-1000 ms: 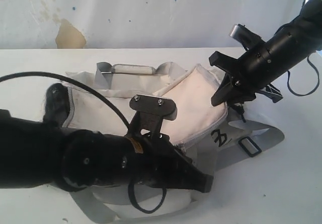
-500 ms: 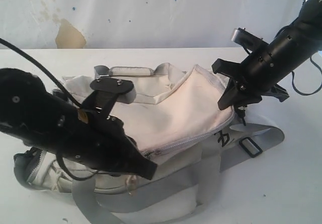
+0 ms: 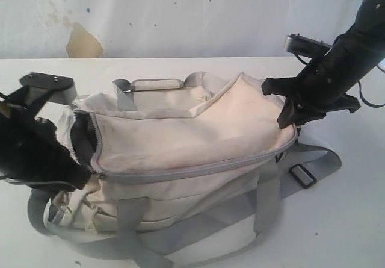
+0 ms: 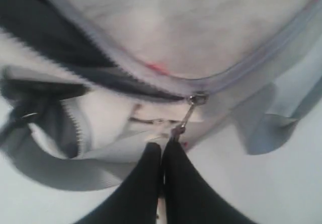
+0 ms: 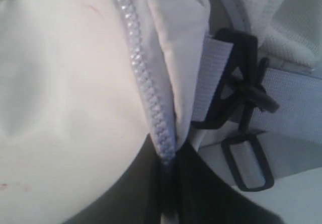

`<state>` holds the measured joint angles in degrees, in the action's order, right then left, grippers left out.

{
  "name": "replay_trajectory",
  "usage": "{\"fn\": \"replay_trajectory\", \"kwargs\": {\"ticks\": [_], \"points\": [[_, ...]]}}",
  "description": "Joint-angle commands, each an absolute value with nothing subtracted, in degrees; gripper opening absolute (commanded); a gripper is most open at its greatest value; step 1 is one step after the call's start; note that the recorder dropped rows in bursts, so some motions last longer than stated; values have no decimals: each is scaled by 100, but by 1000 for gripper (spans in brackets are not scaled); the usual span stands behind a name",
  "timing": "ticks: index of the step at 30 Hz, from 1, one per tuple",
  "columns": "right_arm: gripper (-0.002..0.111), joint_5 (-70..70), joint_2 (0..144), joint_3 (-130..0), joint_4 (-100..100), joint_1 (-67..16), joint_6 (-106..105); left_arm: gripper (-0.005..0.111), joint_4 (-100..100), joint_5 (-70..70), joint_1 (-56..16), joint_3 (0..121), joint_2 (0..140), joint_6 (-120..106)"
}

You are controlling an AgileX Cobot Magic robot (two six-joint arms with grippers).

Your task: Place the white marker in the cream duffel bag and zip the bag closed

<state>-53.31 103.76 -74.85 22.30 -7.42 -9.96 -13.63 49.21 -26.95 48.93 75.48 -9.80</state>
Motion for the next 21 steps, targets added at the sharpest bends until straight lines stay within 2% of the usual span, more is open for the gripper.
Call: {"fn": "replay_trajectory", "kwargs": {"ticks": [1,8,17,20,21], "points": [[0,-4968,10462,-7529,1797,-674,-962,0,-617,4706,-2210,4881,7282,-230],[0,-4917,10578,-7529,1665,-674,-1063,0,-504,3741,-1777,4881,7188,-63],[1,-4612,10578,-7529,1652,-674,-1486,0,-902,2393,-1780,4881,7188,-625],[11,-4612,10578,-7529,1696,-685,-1928,0,-1339,2060,-1780,4881,7188,-625],[20,-4612,10578,-7529,1710,-685,-1974,0,-1598,2047,-1780,4881,7198,-625]]}}
